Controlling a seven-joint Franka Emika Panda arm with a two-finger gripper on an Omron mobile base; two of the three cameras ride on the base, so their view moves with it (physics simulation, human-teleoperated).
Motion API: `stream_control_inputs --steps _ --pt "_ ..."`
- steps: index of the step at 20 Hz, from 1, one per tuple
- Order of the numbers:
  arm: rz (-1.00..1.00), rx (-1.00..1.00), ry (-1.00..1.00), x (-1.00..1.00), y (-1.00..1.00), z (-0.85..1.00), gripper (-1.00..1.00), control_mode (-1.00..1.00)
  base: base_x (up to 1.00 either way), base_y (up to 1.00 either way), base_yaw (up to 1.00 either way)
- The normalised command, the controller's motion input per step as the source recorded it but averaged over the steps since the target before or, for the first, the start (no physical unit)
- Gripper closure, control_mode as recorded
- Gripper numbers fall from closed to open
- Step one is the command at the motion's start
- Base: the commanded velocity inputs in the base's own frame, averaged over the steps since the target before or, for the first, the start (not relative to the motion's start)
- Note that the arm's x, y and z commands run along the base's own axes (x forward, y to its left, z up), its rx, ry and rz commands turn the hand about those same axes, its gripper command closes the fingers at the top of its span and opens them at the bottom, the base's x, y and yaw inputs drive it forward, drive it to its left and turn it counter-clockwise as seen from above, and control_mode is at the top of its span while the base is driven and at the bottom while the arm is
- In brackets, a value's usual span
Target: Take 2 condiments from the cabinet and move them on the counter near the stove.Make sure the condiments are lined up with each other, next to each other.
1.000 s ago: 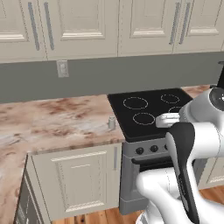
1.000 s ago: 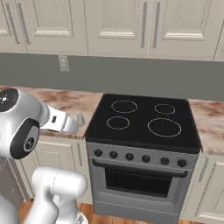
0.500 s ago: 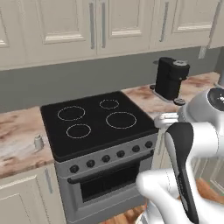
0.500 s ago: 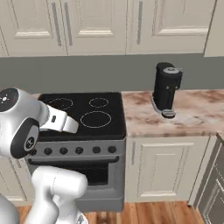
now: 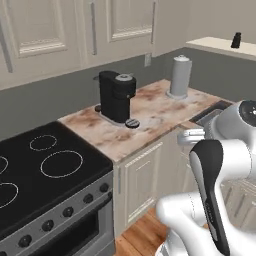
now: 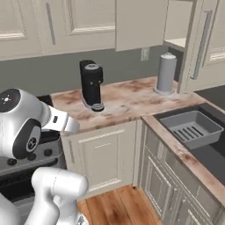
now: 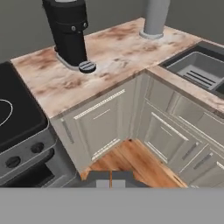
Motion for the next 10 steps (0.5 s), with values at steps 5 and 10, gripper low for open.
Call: stream_control_inputs --steps 5,10 --pt "0.0 0.0 0.0 0.0 0.0 0.0 1.0 1.0 0.0 -0.46 -0.5" --pt "0.0 0.0 0.0 0.0 0.0 0.0 -1.0 1.0 0.02 -0.07 -0.44"
